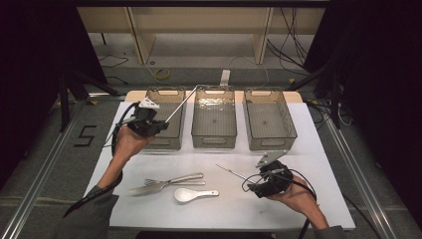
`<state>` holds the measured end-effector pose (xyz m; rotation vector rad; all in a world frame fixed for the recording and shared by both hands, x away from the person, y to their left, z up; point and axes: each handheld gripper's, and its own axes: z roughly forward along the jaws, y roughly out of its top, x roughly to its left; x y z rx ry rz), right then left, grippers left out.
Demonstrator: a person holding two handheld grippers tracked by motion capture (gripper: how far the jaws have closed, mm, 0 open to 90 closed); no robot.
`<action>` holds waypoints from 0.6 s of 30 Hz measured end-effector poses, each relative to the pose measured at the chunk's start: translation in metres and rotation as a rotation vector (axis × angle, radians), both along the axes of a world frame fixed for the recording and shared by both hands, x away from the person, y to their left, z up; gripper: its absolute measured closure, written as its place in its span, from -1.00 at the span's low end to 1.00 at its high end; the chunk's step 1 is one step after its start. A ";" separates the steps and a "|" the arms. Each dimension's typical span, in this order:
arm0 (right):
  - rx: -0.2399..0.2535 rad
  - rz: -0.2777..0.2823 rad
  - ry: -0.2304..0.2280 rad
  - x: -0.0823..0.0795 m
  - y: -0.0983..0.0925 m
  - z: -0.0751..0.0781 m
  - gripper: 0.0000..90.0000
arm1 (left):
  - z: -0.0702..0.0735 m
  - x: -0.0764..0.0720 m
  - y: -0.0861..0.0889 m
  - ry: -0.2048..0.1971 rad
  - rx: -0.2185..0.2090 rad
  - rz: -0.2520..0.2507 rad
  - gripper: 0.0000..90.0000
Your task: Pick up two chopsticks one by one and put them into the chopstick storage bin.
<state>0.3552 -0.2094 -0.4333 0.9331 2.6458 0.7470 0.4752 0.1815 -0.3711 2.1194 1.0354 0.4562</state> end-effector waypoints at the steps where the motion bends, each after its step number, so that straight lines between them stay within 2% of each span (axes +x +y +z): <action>1: -0.001 0.001 0.004 0.000 0.001 -0.001 -0.35 | -0.001 0.004 0.000 -0.003 0.006 0.008 0.90; 5: 0.007 0.010 0.010 -0.001 0.002 -0.003 -0.35 | -0.002 0.019 0.006 0.007 -0.032 0.046 0.90; 8: 0.008 0.006 0.017 0.000 0.001 -0.004 -0.35 | -0.002 0.028 0.008 -0.001 -0.030 0.065 0.90; 12: 0.012 0.008 0.021 -0.001 0.000 -0.005 -0.35 | -0.006 0.040 0.014 0.002 -0.050 0.095 0.90; 18: 0.028 0.005 0.020 -0.001 -0.002 -0.004 -0.35 | -0.015 0.051 0.019 0.011 -0.024 0.118 0.90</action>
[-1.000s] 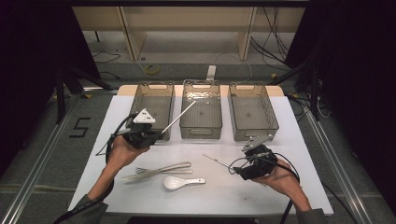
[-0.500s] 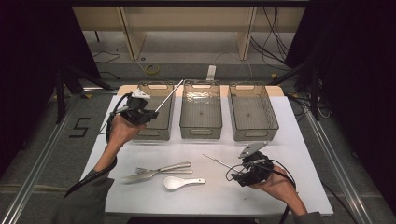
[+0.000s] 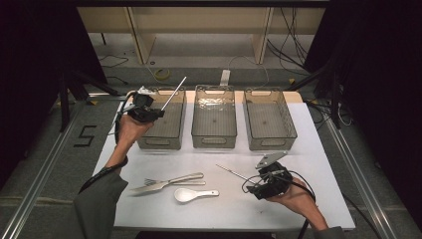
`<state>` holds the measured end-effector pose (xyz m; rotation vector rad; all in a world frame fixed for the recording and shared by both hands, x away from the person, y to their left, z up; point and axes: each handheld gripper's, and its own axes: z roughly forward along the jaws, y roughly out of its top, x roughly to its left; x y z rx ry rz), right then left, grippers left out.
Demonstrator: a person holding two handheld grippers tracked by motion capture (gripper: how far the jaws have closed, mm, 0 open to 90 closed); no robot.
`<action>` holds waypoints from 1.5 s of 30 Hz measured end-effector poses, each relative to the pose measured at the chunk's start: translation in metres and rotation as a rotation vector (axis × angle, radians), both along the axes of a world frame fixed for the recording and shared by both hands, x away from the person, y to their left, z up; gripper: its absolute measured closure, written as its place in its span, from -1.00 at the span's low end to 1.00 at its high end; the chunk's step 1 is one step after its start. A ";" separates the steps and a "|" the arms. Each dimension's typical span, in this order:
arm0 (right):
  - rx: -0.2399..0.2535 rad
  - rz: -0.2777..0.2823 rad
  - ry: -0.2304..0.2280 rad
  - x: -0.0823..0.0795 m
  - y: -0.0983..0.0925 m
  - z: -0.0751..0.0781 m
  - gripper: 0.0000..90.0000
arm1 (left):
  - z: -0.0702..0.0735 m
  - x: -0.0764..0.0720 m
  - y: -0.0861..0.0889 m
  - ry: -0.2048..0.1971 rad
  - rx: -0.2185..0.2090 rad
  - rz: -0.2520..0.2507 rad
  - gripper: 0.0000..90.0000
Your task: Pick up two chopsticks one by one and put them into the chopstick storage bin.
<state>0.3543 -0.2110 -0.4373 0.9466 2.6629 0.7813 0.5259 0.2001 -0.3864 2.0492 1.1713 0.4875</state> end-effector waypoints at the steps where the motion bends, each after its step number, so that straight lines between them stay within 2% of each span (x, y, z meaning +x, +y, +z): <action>1: 0.003 0.000 0.002 0.000 0.000 0.000 -0.35 | -0.001 0.001 0.001 -0.001 0.006 0.004 0.90; 4: 0.001 0.000 0.004 0.000 0.000 -0.001 -0.35 | -0.005 0.004 0.004 -0.003 0.021 0.011 0.89; 8: 0.004 0.000 0.008 0.000 0.000 -0.001 -0.35 | -0.008 0.005 0.008 -0.002 0.013 0.026 0.89; 10: 0.007 -0.002 0.008 0.000 0.000 -0.001 -0.35 | -0.010 0.006 0.009 -0.002 0.025 0.031 0.89; 12: 0.010 0.000 0.008 0.000 -0.001 -0.001 -0.35 | -0.011 0.007 0.011 0.000 0.008 0.036 0.89; 15: 0.010 0.000 0.010 0.000 -0.001 -0.001 -0.35 | -0.013 0.009 0.012 -0.002 0.011 0.044 0.89; 22: 0.017 -0.002 0.011 0.000 -0.002 0.000 -0.35 | -0.021 0.013 0.013 0.030 0.014 0.068 0.89; 24: 0.018 -0.002 0.013 0.000 -0.002 0.000 -0.35 | -0.023 0.014 0.011 0.028 0.033 0.074 0.89; 30: 0.021 -0.007 0.014 -0.001 -0.003 0.001 -0.35 | -0.027 0.016 0.011 0.030 0.031 0.104 0.85; 32: 0.022 -0.006 0.011 0.000 -0.003 0.001 -0.35 | -0.029 0.019 0.011 0.051 0.034 0.120 0.62; 33: 0.022 -0.004 0.010 0.000 -0.004 0.001 -0.35 | -0.030 0.019 0.011 0.053 0.052 0.126 0.51; 34: 0.022 -0.005 0.012 0.000 -0.004 0.001 -0.35 | -0.030 0.020 0.011 0.046 0.052 0.139 0.44; 36: 0.016 -0.004 0.014 0.000 -0.004 0.000 -0.35 | -0.027 0.020 0.013 0.054 0.023 0.154 0.29; 39: 0.020 -0.009 0.013 0.000 -0.004 0.002 -0.35 | -0.021 0.016 0.011 0.047 0.002 0.139 0.10; 42: 0.010 -0.006 0.019 0.001 -0.005 0.002 -0.35 | -0.017 0.013 0.012 0.090 -0.046 0.118 -0.14; 45: -0.012 -0.006 0.044 0.003 -0.007 0.003 -0.35 | -0.012 0.003 0.010 0.084 -0.064 0.081 -0.27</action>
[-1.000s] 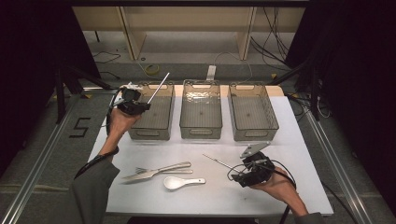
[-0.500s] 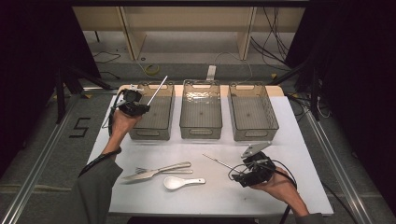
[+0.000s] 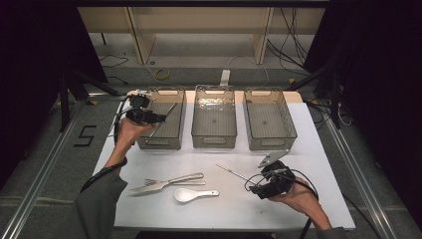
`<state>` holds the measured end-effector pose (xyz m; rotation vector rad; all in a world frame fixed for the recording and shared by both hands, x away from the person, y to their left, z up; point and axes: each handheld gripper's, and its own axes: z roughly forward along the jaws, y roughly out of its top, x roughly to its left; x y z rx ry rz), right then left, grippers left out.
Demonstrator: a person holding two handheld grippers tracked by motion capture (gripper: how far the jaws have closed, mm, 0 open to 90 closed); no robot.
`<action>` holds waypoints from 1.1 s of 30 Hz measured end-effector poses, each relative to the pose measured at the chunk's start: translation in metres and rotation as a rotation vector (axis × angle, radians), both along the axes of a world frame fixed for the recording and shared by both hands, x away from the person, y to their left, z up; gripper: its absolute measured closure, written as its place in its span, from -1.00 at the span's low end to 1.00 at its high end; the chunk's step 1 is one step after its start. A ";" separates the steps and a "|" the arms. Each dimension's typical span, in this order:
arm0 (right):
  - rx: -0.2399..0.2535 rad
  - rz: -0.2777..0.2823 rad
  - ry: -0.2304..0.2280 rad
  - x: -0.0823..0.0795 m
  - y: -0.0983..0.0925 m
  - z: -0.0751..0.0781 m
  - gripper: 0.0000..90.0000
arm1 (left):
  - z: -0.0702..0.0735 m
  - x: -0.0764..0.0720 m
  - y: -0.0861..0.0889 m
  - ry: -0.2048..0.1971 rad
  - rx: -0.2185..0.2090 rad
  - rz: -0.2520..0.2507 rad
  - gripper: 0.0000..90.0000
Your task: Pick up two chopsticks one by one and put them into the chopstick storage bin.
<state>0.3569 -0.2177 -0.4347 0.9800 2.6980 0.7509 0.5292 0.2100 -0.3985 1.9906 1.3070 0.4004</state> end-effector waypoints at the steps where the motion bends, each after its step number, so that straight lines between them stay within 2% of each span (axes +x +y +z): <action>1: -0.010 -0.009 0.011 0.000 0.000 0.000 -0.35 | 0.001 -0.004 -0.001 -0.003 -0.015 -0.015 -0.30; 3: -0.029 -0.009 0.015 0.003 -0.001 0.001 -0.34 | 0.004 -0.013 -0.003 -0.021 -0.035 -0.042 -0.37; 6: -0.051 -0.022 0.032 0.007 -0.001 0.003 -0.32 | 0.009 -0.029 -0.008 -0.043 -0.023 -0.075 -0.47; 10: -0.083 -0.025 0.067 0.012 0.001 0.005 -0.29 | 0.014 -0.049 -0.007 -0.085 -0.067 -0.085 -0.51; 15: -0.121 -0.014 0.106 0.019 0.002 0.004 -0.18 | 0.018 -0.073 -0.009 -0.109 -0.090 -0.112 -0.55; 19: -0.138 -0.020 0.128 0.026 0.003 0.005 -0.09 | 0.015 -0.088 -0.008 -0.125 -0.103 -0.126 -0.56; 21: -0.152 -0.016 0.141 0.030 0.004 0.006 -0.04 | 0.013 -0.094 -0.007 -0.130 -0.133 -0.127 -0.57; 22: -0.157 -0.014 0.145 0.031 0.004 0.006 -0.01 | 0.012 -0.097 -0.006 -0.116 -0.150 -0.144 -0.57; 23: -0.174 -0.014 0.151 0.032 0.006 0.006 0.02 | 0.010 -0.100 -0.007 -0.110 -0.151 -0.154 -0.59; 26: -0.209 -0.004 0.178 0.035 0.010 0.005 0.11 | 0.008 -0.110 -0.007 -0.152 -0.148 -0.147 -0.58; 27: -0.215 -0.011 0.184 0.035 0.011 0.004 0.14 | 0.008 -0.114 -0.007 -0.155 -0.163 -0.153 -0.57; 33: -0.265 -0.002 0.208 0.039 0.016 -0.003 0.27 | 0.003 -0.131 -0.008 -0.162 -0.169 -0.191 -0.60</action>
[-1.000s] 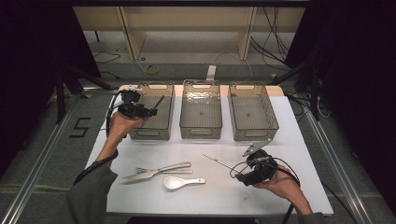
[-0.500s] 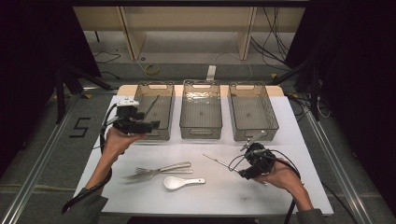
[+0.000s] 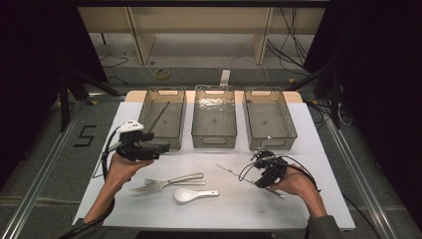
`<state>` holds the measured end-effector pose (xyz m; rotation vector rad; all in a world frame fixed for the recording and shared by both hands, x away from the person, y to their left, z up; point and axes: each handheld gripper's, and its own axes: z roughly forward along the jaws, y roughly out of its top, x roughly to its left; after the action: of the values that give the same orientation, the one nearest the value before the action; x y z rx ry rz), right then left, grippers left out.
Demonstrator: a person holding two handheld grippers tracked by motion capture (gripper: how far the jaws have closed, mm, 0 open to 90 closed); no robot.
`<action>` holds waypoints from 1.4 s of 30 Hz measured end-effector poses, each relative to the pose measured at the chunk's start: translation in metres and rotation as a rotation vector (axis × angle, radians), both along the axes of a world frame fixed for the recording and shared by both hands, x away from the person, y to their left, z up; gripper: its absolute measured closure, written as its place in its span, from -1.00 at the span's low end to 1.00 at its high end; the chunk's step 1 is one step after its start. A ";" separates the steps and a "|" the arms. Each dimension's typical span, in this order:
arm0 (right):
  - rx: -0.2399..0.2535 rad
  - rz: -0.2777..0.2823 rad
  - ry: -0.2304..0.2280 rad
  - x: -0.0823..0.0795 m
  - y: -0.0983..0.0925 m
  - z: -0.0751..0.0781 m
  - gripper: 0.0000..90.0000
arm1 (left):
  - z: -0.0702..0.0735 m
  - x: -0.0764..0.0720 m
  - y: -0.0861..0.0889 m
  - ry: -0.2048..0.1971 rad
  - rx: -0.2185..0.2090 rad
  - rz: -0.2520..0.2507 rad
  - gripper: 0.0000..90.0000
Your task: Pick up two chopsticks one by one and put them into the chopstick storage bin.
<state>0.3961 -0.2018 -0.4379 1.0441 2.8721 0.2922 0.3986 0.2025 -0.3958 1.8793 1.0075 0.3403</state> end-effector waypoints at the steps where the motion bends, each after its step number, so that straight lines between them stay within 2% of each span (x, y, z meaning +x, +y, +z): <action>1: -0.007 -0.002 0.001 0.001 0.001 -0.001 0.29 | -0.002 -0.003 -0.001 -0.004 0.003 -0.007 -0.60; 3: -0.019 -0.004 0.011 0.001 0.001 -0.002 0.34 | -0.005 -0.009 -0.003 -0.030 0.010 -0.006 -0.60; 7: -0.023 0.003 0.025 0.001 0.000 -0.003 0.44 | -0.007 -0.019 -0.006 -0.055 -0.009 -0.020 -0.61; 9: -0.017 0.007 0.034 0.000 0.000 -0.002 0.49 | -0.008 -0.023 -0.009 -0.067 0.001 -0.031 -0.62; 13: -0.025 0.006 0.052 0.000 0.000 -0.006 0.56 | -0.011 -0.025 -0.012 -0.047 0.003 -0.047 -0.62; 18: -0.043 0.006 0.059 0.001 0.000 -0.009 0.66 | -0.013 -0.030 -0.018 -0.077 0.036 -0.056 -0.61; 23: -0.060 0.016 0.080 0.002 0.003 -0.014 0.74 | -0.013 -0.032 -0.020 -0.077 0.031 -0.062 -0.61; 26: -0.061 0.022 0.074 0.002 0.003 -0.015 0.80 | -0.013 -0.033 -0.020 -0.077 0.029 -0.063 -0.61; 34: -0.085 0.083 0.060 0.000 0.007 -0.016 0.90 | -0.014 -0.033 -0.021 -0.075 0.039 -0.071 -0.60; 37: -0.100 0.095 0.056 0.000 0.009 -0.016 0.90 | -0.014 -0.033 -0.022 -0.074 0.034 -0.070 -0.59; 42: -0.097 0.113 0.040 -0.002 0.009 -0.015 0.91 | -0.014 -0.033 -0.023 -0.077 0.042 -0.077 -0.59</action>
<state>0.3943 -0.1929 -0.4528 0.8830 2.9534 0.1374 0.3658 0.1794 -0.4098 1.9230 0.8800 0.3877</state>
